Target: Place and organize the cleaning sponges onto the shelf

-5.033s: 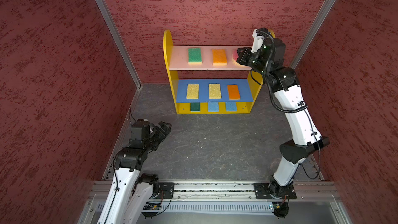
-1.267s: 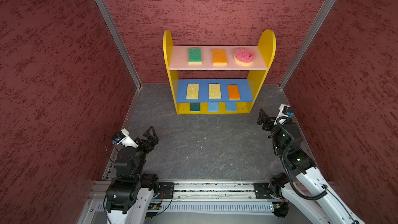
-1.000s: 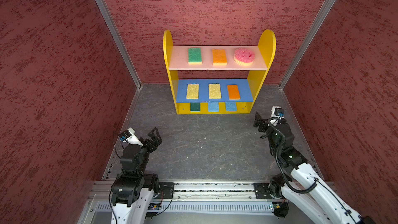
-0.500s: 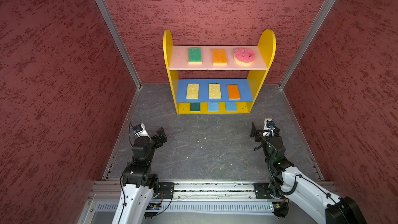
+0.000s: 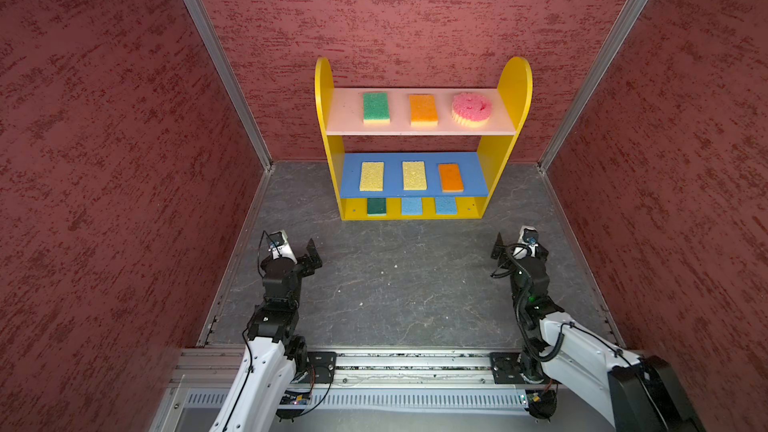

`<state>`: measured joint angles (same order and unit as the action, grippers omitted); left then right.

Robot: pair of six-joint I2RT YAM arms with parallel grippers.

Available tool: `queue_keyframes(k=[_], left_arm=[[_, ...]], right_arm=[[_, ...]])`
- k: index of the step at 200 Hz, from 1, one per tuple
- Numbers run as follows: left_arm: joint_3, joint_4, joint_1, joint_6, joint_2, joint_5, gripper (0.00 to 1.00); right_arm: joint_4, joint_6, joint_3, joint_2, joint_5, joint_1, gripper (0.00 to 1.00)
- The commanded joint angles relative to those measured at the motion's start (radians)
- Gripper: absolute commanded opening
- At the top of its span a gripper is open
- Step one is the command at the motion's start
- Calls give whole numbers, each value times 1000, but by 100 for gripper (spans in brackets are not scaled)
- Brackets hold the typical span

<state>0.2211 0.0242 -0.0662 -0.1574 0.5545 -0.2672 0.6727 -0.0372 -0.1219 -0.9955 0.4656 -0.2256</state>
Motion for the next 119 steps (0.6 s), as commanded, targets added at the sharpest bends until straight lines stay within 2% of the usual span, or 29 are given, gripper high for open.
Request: queue_keyframes(k=[1, 23, 44, 62, 87, 98, 103, 110, 119], left_arm=[[-48, -189, 11, 71, 91, -10, 99], [-63, -363, 20, 98, 198, 37, 99], [-21, -427, 60, 97, 338, 105, 99], [26, -512, 98, 79, 482, 156, 99], [88, -655, 124, 61, 665, 260, 99], [103, -724, 128, 40, 726, 296, 100], [114, -740, 131, 48, 748, 315, 99], [155, -665, 131, 49, 759, 319, 99], [178, -657, 135, 56, 786, 338, 99]], right_arm=[[172, -19, -17, -81, 8, 29, 99], [208, -14, -67, -182, -11, 57, 99], [208, -12, -129, -271, -38, 84, 99], [291, 3, -151, -344, -81, 116, 99], [239, 8, -214, -395, -137, 170, 99], [270, 8, -207, -404, -165, 194, 99], [333, 2, -182, -419, -178, 208, 99], [477, -24, -129, -476, -192, 235, 99], [672, -48, -71, -564, -259, 274, 99]])
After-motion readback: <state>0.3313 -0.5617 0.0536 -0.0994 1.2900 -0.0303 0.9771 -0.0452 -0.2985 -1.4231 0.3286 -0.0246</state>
